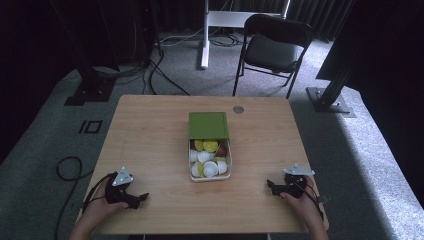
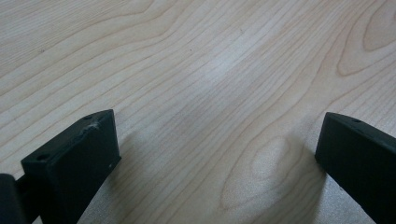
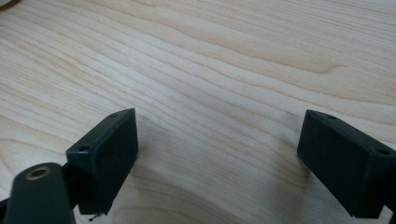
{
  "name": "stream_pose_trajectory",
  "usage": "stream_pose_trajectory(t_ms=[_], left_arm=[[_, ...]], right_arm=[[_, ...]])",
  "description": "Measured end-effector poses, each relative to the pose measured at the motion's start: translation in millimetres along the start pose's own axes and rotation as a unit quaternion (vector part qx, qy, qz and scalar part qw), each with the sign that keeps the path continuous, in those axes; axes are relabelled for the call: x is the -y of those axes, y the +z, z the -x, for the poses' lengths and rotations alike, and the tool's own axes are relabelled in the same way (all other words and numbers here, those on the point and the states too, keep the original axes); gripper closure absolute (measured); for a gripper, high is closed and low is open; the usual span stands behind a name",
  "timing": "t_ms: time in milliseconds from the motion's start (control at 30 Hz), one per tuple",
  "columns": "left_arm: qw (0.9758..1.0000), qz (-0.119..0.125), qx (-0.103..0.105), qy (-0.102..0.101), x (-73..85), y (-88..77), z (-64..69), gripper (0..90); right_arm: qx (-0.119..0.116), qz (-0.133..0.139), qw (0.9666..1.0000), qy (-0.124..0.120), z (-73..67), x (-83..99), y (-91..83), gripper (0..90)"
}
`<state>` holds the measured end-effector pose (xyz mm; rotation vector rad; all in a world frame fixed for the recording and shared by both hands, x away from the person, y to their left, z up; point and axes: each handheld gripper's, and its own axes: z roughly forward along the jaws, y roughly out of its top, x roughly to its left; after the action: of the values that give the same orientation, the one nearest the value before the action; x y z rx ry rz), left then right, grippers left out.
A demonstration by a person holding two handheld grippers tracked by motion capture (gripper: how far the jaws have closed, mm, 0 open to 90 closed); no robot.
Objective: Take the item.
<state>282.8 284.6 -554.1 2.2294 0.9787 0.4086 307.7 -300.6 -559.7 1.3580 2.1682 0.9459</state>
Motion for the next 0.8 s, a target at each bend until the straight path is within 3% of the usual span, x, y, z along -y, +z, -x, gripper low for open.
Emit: stream_pose_trajectory(t_ms=[533,800], left_arm=[[1.0,0.0,-0.002,-0.002,-0.3,0.2,0.6,0.6],[1.0,0.001,0.003,0.007,-3.8,3.3,0.9,0.6]], right_arm=[[0.0,0.0,1.0,0.0,0.1,0.0,0.0,12.1],[0.0,0.0,1.0,0.0,0.1,0.0,0.0,12.1]])
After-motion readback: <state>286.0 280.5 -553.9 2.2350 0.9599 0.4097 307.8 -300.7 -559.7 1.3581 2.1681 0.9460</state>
